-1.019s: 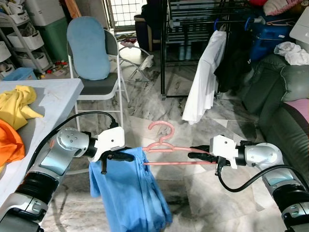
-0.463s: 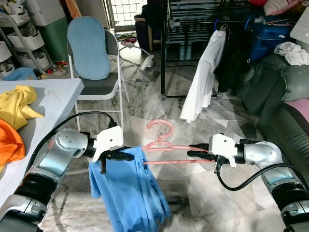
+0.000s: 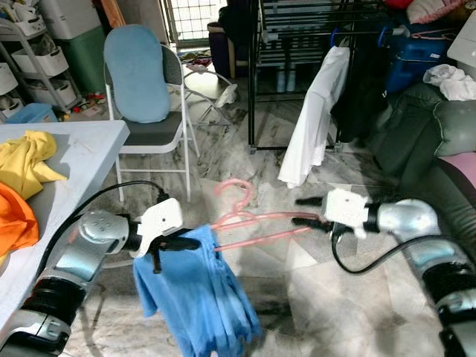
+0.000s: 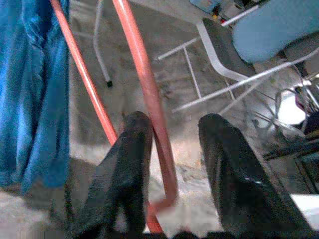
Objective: Hang hanger
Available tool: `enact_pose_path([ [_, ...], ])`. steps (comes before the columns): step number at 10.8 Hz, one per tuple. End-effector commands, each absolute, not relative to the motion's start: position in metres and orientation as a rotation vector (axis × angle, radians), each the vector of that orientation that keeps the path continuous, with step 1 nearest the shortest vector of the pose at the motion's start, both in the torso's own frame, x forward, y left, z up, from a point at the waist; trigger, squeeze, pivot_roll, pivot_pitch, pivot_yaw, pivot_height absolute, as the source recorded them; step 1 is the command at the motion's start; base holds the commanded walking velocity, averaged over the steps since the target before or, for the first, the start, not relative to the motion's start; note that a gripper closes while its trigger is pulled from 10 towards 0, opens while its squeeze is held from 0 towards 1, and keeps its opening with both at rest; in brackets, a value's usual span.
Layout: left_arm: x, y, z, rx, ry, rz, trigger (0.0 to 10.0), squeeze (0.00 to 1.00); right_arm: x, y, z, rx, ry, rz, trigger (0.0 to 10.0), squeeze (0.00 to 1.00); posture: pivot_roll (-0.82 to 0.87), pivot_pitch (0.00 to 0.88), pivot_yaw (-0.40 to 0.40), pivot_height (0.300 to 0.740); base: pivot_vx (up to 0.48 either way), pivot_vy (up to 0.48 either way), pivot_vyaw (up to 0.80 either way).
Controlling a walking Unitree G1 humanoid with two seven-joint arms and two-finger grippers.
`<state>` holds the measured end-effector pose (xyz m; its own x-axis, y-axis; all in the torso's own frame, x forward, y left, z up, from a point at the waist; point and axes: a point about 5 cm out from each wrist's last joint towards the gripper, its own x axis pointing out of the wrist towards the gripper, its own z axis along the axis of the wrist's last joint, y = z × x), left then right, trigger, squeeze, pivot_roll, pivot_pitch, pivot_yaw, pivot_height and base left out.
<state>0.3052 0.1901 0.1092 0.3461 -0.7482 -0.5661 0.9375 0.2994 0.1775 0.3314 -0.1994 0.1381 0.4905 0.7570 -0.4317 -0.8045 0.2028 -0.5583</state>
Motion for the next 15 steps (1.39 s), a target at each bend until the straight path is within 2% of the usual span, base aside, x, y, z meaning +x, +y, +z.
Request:
enact_pose_path([
  [1,0.306,0.201,0.114,0.534,0.397,-1.114,0.0,0.00,0.338,-0.202,0.148,-0.867,0.062,1.064,10.0,1.00,-0.01,0.005,0.058,0.740,0.000,0.000,0.00],
  [3,0.304,0.208,0.109,0.501,0.395,-1.058,0.0,0.00,0.350,-0.215,0.170,-0.912,0.035,0.934,10.0,1.00,-0.01,0.004,0.055,0.740,0.000,0.000,0.00],
  [6,0.306,0.223,0.109,0.394,0.332,-0.856,0.0,0.00,0.365,-0.234,0.192,-0.989,-0.017,0.651,10.0,1.00,-0.01,0.002,0.057,0.740,0.000,0.000,0.00],
  [7,0.310,0.226,0.111,0.368,0.303,-0.770,0.0,0.00,0.369,-0.236,0.198,-0.948,-0.044,0.555,10.0,1.00,-0.01,0.004,0.055,0.740,0.000,0.000,0.00],
  [8,0.319,0.227,0.117,0.317,0.237,-0.620,0.0,0.00,0.376,-0.234,0.202,-0.798,-0.075,0.438,10.0,1.00,-0.01,0.004,0.055,0.740,0.000,0.000,0.00],
  [9,0.323,0.225,0.123,0.281,0.183,-0.554,0.0,0.00,0.377,-0.229,0.197,-0.686,-0.077,0.404,10.0,1.00,0.00,0.008,0.049,0.740,0.000,0.000,0.00],
  [10,0.328,0.210,0.136,0.264,0.106,-0.525,0.0,0.00,0.378,-0.214,0.176,-0.516,-0.039,0.354,10.0,1.00,0.00,0.010,0.044,0.740,0.000,0.000,0.00],
  [11,0.336,0.193,0.155,0.267,0.023,-0.528,0.0,0.00,0.378,-0.203,0.162,-0.414,-0.010,0.304,10.0,0.00,0.01,0.010,0.045,0.740,0.000,0.000,0.00],
  [12,0.342,0.168,0.177,0.297,-0.066,-0.604,0.0,0.00,0.379,-0.187,0.149,-0.311,0.042,0.258,10.0,0.00,0.01,0.009,0.050,0.740,0.000,0.000,0.00],
  [13,0.343,0.163,0.182,0.307,-0.082,-0.625,0.0,0.00,0.380,-0.183,0.148,-0.277,0.049,0.258,10.0,0.00,0.00,0.006,0.054,0.740,0.000,0.000,0.00],
  [14,0.341,0.151,0.187,0.365,-0.102,-0.702,0.0,0.00,0.380,-0.173,0.146,-0.189,0.043,0.266,10.0,1.00,0.00,0.005,0.059,0.740,0.000,0.000,0.00],
  [15,0.341,0.145,0.188,0.428,-0.114,-0.742,0.0,0.00,0.378,-0.164,0.142,-0.153,0.055,0.309,10.0,1.00,0.01,0.005,0.058,0.740,0.000,0.000,0.00],
])
